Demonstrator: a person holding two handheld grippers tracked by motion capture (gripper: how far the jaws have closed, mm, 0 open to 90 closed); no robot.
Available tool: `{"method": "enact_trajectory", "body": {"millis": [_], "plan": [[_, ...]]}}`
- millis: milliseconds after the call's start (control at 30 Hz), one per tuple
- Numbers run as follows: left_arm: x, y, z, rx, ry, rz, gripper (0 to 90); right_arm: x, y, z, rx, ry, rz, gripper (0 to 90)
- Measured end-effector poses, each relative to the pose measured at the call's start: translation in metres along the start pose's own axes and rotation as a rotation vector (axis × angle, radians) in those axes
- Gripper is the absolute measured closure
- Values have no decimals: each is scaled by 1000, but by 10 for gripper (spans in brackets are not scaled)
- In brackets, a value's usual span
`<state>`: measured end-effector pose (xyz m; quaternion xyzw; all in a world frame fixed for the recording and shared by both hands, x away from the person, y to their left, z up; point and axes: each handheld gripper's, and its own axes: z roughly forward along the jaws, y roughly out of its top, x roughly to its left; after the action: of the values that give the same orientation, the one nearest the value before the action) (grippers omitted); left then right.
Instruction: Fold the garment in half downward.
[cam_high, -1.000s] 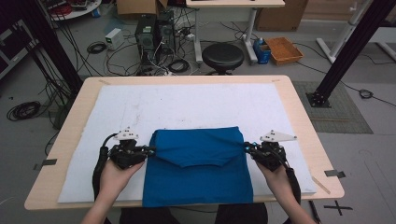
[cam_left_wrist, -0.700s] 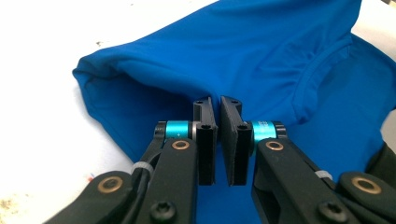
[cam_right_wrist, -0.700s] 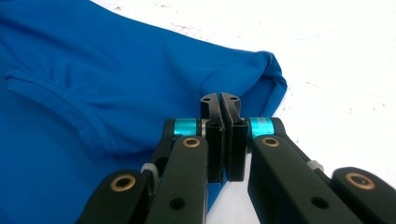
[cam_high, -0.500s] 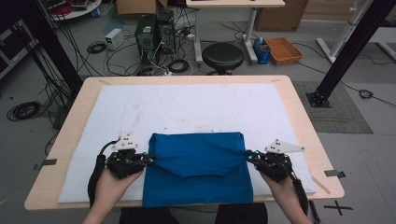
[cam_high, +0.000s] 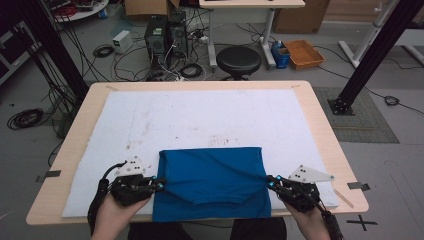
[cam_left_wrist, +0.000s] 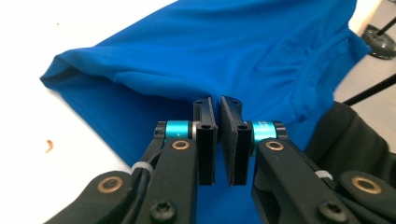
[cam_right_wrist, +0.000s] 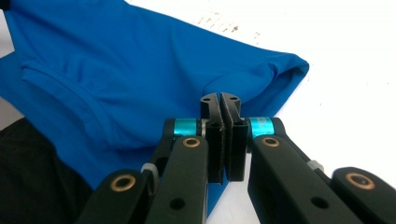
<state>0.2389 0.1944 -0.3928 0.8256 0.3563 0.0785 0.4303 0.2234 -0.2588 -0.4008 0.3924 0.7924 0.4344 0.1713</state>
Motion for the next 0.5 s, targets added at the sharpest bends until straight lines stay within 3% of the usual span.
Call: {"method": "enact_trajectory", "body": {"millis": [200,433,500], "plan": [[-10,-11,-4,22,-13,12,844,8,-8,-7,2,12,-13,890],[-17,-21,-5,32,0,22,844,19,-17,-10,6,-9,-63,890],[-20,-23,-5,37,-3,23,844,21,-19,-10,13,-10,-58,889]]}}
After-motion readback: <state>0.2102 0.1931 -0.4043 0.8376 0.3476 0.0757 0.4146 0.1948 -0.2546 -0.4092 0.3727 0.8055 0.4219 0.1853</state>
